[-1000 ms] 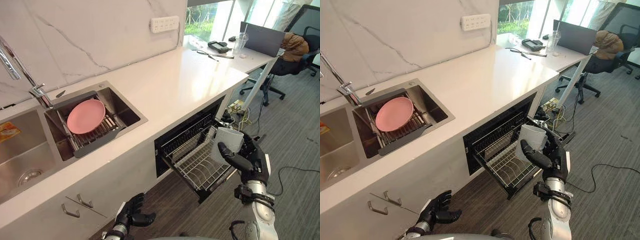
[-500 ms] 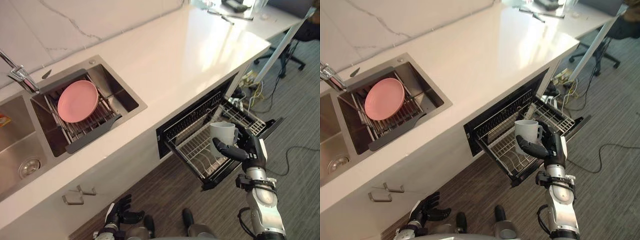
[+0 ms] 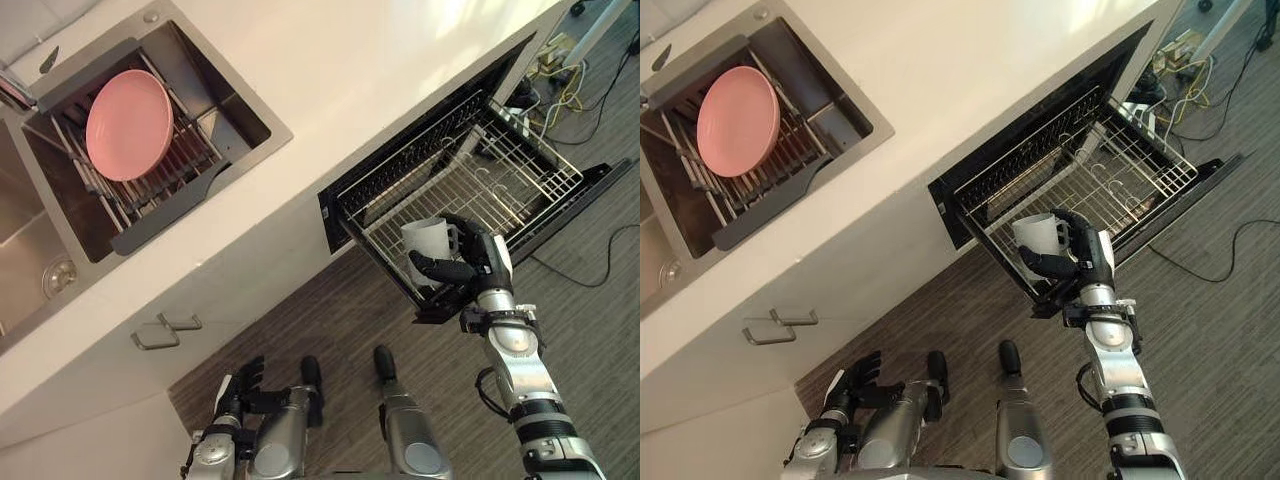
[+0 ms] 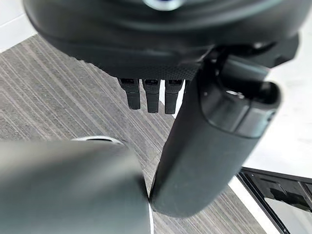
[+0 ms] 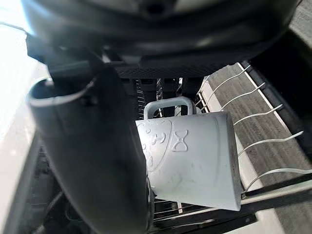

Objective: Walk over to the sink, pick up the cup, carry it to the dishwasher, place the cup inside the dishwasher, then close the dishwasher door

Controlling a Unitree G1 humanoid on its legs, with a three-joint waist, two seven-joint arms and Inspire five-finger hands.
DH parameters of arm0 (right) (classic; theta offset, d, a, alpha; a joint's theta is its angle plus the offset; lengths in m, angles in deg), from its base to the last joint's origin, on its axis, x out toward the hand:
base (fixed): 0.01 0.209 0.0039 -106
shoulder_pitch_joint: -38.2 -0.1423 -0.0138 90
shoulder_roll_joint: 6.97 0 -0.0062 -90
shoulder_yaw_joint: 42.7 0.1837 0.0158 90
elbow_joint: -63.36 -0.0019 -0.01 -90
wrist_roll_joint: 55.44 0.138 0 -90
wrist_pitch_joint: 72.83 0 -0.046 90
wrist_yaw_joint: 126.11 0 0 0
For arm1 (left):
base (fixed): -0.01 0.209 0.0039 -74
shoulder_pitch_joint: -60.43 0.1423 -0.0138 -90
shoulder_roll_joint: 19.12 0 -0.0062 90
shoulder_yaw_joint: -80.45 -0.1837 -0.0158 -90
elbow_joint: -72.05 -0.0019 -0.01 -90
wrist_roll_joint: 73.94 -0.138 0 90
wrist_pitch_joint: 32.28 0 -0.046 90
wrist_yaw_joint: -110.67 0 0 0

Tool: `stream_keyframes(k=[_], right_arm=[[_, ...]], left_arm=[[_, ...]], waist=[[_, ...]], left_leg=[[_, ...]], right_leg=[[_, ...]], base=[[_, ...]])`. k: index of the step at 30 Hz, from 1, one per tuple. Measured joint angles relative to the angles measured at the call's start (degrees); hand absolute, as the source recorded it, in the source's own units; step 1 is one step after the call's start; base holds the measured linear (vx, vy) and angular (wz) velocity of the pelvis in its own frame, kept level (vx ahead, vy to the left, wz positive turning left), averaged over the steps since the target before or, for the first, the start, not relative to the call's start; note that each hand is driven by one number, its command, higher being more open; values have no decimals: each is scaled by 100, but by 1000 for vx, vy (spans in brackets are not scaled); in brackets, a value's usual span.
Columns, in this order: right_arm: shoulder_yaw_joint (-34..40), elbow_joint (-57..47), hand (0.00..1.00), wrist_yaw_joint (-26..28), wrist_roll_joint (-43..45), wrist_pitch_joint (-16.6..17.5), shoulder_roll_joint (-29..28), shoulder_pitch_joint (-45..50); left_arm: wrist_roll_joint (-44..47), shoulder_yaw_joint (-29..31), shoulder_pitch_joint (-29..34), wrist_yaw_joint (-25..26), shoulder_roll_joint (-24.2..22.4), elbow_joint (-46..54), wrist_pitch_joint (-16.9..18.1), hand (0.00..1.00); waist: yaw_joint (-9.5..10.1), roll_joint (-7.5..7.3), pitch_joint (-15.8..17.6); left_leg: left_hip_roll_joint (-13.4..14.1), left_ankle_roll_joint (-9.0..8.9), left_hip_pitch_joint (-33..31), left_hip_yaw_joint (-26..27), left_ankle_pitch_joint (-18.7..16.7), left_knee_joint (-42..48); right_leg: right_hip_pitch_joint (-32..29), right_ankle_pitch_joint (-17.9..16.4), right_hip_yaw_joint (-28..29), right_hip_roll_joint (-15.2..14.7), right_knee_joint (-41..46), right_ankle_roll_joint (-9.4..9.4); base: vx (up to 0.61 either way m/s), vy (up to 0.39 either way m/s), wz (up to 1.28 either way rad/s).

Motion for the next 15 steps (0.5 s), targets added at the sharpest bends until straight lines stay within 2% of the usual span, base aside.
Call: stream_keyframes(k=[8,15], right_arm=[[-11,533,30,-258,-303,-105,240,-887],[-237,881,30,-367,-555,-173,356,-1377]], left_arm=[[0,-2,-273,53,17,20,51,90],[1,-15,-335,147,-1,43,81,90]], waist=[[116,-46,302],[156,-111,344]], left_leg=[[58,35,-201,7,27,54],[43,24,-209,-28,76,-61]], right_leg=[[-170,64,-21,40,-4,-40],[-194,74,-96,10,-4,-46]], base=[[-15,-15,-1],[32,-14,3]])
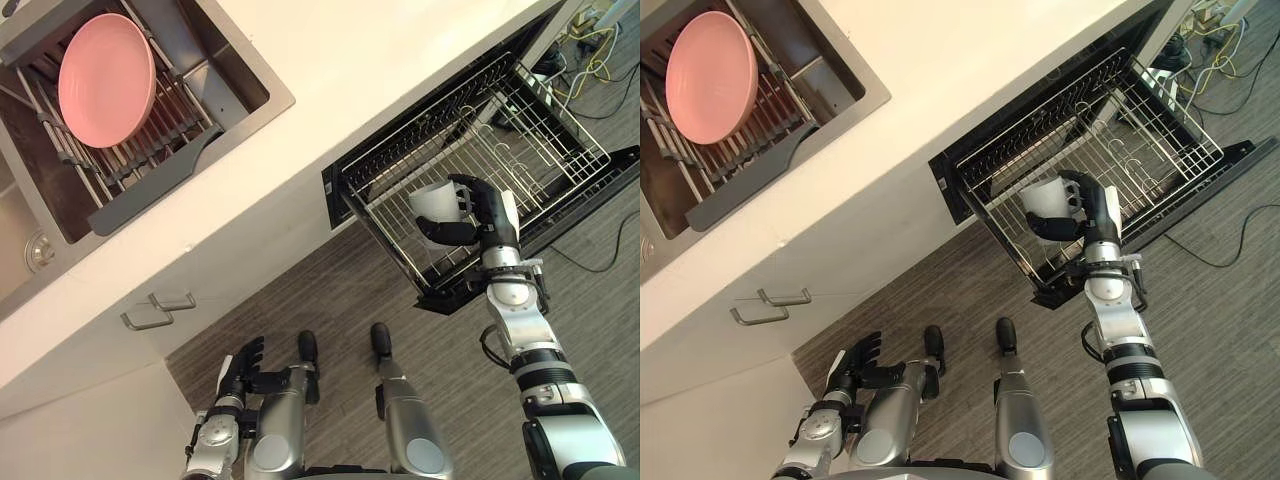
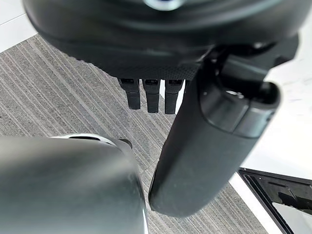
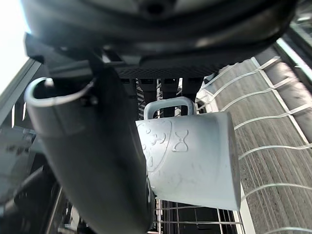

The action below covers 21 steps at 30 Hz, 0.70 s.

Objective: Walk over to the sink, pick up the cup, carry it to the dishwasher, place the cup inside the dishwasher, then close the dishwasher door

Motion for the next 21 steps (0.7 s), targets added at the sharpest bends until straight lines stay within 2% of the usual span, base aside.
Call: stream_keyframes(k=[6,7,21], right_arm=[[-212,251,30,-15,-142,-64,0,-206],[-254,251,90,-13,-150,-70,-7,-215],[-180,467,90,-165,-196,-131,-141,-485]], left_arm=[[4,-5,-8,13,6,11,20,90],[4,-6,-21,14,7,8,20,90],[3,-33,-101,109,-1,-15,18,90]], waist=[[15,-30,17],[28,-36,21],[70,-54,32]], left_leg=[[-89,44,-1,-71,122,-115],[-99,45,-6,-70,139,-137],[-101,36,-8,-104,224,-244]], right_leg=[[-19,14,-77,-50,15,-3],[-34,21,-77,-57,15,-4],[-46,58,-110,-50,-30,-10]], base=[[-35,-8,9],[-38,-8,1],[2,-5,1]])
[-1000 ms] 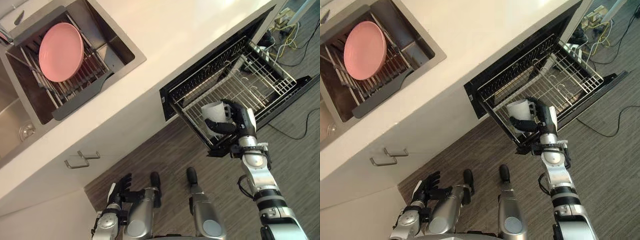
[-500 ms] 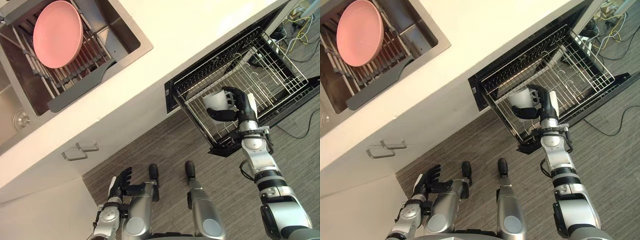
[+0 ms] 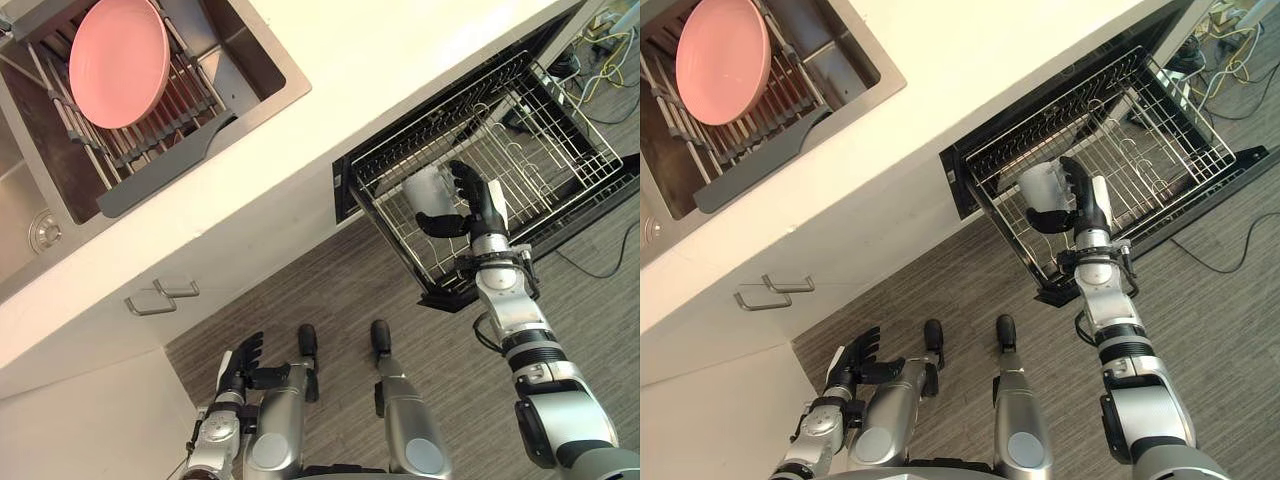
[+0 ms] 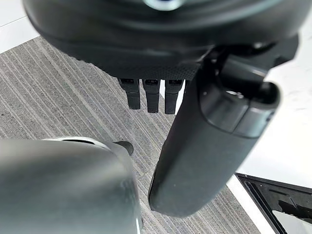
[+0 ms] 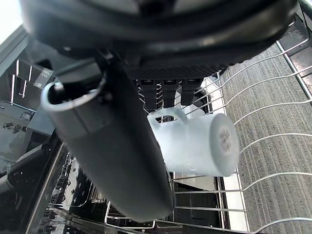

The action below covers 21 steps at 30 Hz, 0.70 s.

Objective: Walk over to the sink, pick up the cup, carry it to the dishwasher, place the cup inside the dishwasher, then close the dishwasher door

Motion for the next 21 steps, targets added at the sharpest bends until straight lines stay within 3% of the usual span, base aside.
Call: stream_keyframes(k=[6,15,21], right_arm=[[232,-292,90,-11,6,-11,-245,234],[524,-2121,90,-57,19,5,-797,1806],[676,-3095,90,-71,80,46,-1539,2902]], left_arm=[[0,-36,-4,1,-3,4,-23,90],[-6,-34,-1,-8,-59,-17,-132,90],[-17,27,96,-26,-126,-141,-232,90]], waist=[[-9,-26,15],[-178,-135,-15],[-228,-320,-475]], left_leg=[[-18,0,147,-18,42,-77],[-66,-50,379,-183,102,-194],[-87,-78,716,-192,129,-395]], right_leg=[[132,6,-17,-17,-25,-6],[459,22,-201,-31,-191,-7],[766,-5,-234,-69,-307,-7]], base=[[0,0,0],[11,-6,9],[6,2,2]])
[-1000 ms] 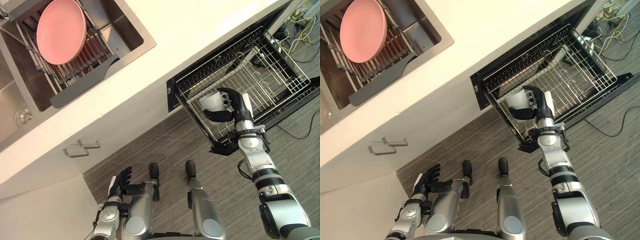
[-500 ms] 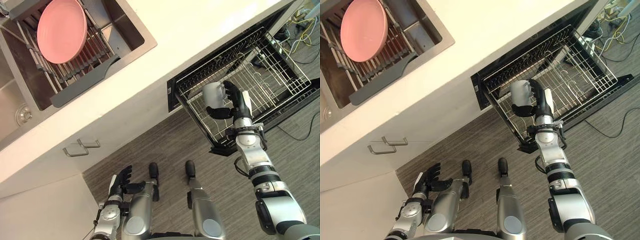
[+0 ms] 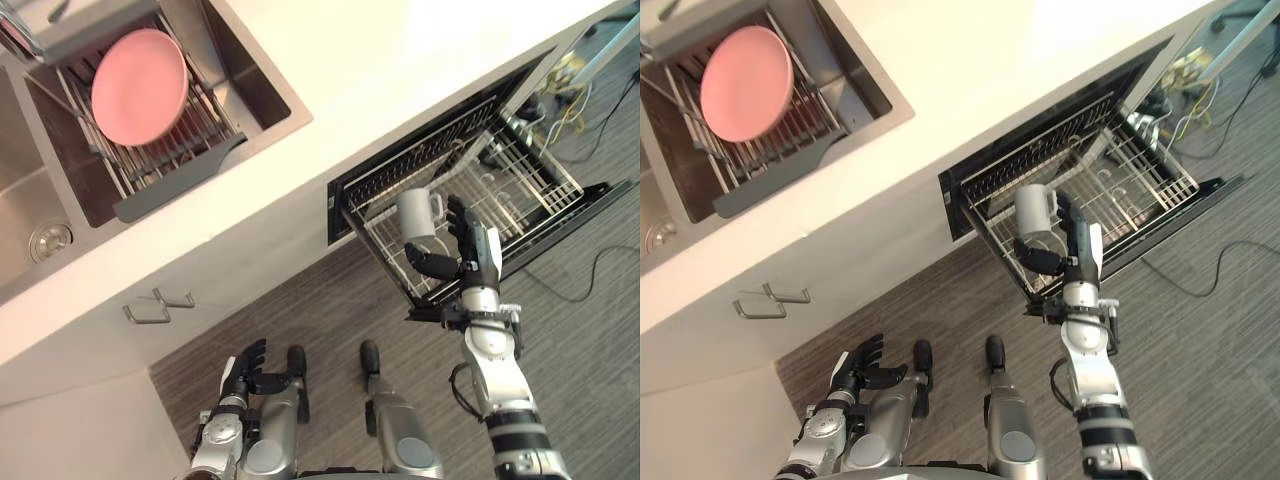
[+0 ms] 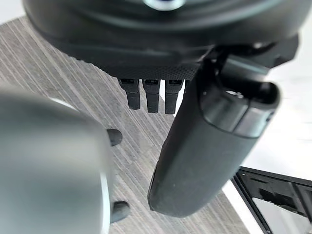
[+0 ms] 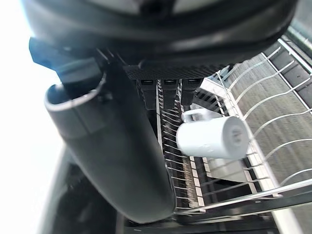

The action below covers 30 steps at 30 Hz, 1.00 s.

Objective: Walk over to the sink, pick up the cup, carry it to the dishwasher, place the cup inside the dishwasher, then close the dishwasher door

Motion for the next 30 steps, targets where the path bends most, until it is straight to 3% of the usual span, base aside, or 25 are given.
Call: stream_keyframes(k=[5,12,18,29,30], right_arm=[[-13,-801,90,25,1,156,-432,737],[-121,-1418,90,144,-48,306,-604,1042],[-247,-1770,90,169,-86,335,-607,1104],[-655,-1891,90,83,-708,369,-533,1242],[-689,-1897,90,36,-759,369,-481,1238]], left_arm=[[-71,13,200,-13,-52,-303,-52,90],[-127,29,368,-5,-20,-495,-105,90],[-140,18,405,18,0,-560,-105,90],[-105,9,434,31,-16,-604,-103,90],[-106,7,404,33,-10,-614,-104,90]], waist=[[-25,-72,-593],[-13,-82,-930],[-19,-90,-974],[57,-82,-1126],[85,-78,-1129]], left_leg=[[-35,-39,408,-35,-4,-259],[-27,-77,693,-49,-29,-420],[-25,-71,834,-149,-33,-424],[-133,-75,759,-1064,-41,-314],[-52,-14,679,-795,-66,-323]], right_leg=[[342,-115,-57,-27,-108,30],[576,-185,-83,-42,-157,-42],[791,-238,-187,-37,-168,-62],[1132,-672,-1214,-71,187,-133],[1140,-696,-1375,-94,194,-139]], base=[[17,8,3],[40,4,1],[49,-2,8],[-21,-31,48],[-42,-30,78]])
